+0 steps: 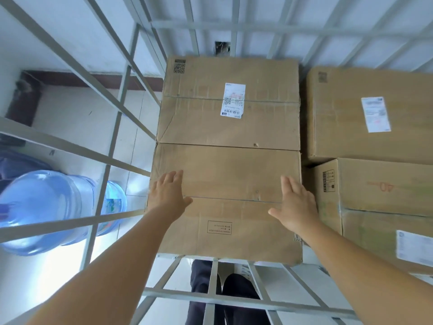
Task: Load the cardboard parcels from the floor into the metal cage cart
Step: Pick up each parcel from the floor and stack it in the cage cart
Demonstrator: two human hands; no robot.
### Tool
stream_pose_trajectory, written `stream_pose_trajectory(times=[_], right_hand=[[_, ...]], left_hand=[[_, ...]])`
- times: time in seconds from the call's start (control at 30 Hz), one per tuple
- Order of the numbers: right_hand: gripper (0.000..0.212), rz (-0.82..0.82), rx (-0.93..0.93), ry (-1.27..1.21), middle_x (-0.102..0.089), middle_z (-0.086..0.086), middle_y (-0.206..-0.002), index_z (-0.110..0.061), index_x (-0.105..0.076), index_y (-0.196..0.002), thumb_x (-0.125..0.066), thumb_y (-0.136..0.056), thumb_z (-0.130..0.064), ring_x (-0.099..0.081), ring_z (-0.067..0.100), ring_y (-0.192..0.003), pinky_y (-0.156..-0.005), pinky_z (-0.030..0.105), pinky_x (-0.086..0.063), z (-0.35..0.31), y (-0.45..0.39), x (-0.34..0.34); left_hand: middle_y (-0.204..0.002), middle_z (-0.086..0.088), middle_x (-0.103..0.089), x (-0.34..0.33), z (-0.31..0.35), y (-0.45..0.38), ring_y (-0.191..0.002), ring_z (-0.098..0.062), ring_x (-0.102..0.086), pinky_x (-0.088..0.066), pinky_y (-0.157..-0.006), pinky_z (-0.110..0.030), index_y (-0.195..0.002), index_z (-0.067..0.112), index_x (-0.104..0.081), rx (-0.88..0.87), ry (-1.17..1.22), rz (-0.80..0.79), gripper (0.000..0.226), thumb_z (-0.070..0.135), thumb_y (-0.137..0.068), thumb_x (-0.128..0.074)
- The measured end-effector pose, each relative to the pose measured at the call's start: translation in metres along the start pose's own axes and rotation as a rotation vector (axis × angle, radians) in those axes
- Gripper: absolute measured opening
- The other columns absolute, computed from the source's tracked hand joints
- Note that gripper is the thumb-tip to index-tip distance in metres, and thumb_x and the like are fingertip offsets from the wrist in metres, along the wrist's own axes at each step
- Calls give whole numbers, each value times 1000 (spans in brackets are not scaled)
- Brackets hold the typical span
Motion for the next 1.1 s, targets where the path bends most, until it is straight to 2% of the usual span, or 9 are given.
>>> stream_pose_trajectory(times=[0.13,0.27,0.47,0.6,0.73,0.83,0.97,1.1], right_hand=[[101,38,55,42,0,2,-164,-18,4,-156,-63,-88,-49,-6,22,-150,-120,39,-12,-14,38,51],[98,68,78,34,0,1,-164,-18,4,-156,-62,-90,-47,-4,21,-150,-120,39,-10,-21,77,101],[95,192,63,-4,-10,0,-162,-18,-4,-156,-63,-89,-47,-11,20,-149,-118,36,-15,-25,143,169],[95,283,-15,-59,-11,0,-162,-17,-6,-155,-64,-87,-48,-15,21,-148,-118,35,-15,-18,189,198],[92,375,-110,-109,-20,0,-158,-16,-11,-154,-65,-86,-46,-22,20,-144,-114,35,-22,-6,242,219],[92,440,-200,-141,-18,1,-159,-15,-9,-154,-64,-87,-45,-20,21,-145,-115,36,-21,7,286,230],[92,535,-324,-193,-16,2,-160,-15,-7,-155,-62,-88,-46,-18,21,-146,-117,37,-19,28,351,234],[97,568,-465,-272,-4,1,-164,-17,1,-156,-62,-89,-47,-7,21,-150,-119,39,-11,55,414,216]], left_hand=[[-157,3,-23,55,44,38,-144,-19,-21,-19,-115,-34,-154,21,-11,-112,-65,72,85,45,-89,-61],[-158,2,-20,101,78,77,-145,-19,-18,-16,-117,-34,-154,22,-9,-195,-81,101,86,45,-89,-60],[-156,4,-25,169,129,128,-141,-19,-27,-21,-114,-33,-153,23,-12,-373,-89,190,83,45,-89,-60],[-156,4,-26,199,160,159,-141,-20,-29,-22,-115,-34,-153,22,-14,-510,-104,206,81,45,-89,-60],[-155,5,-27,222,187,198,-139,-20,-31,-21,-114,-33,-153,23,-14,-653,-140,240,81,45,-89,-59],[-156,4,-26,232,206,229,-142,-20,-26,-20,-115,-33,-154,23,-14,-750,-174,252,81,45,-89,-59],[-154,5,-28,239,234,277,-140,-20,-30,-21,-113,-32,-154,24,-12,-903,-214,278,82,45,-89,-58],[-156,5,-24,234,265,332,-141,-19,-27,-20,-113,-32,-154,25,-11,-1060,-263,277,80,45,-90,-55]])
Point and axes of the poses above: each hand's wrist, its own y-axis away from the middle knuckle, its own x-axis out of the back of the hand, z = x × y, the point moved 9 cm from there along -y, towards the middle knuckle
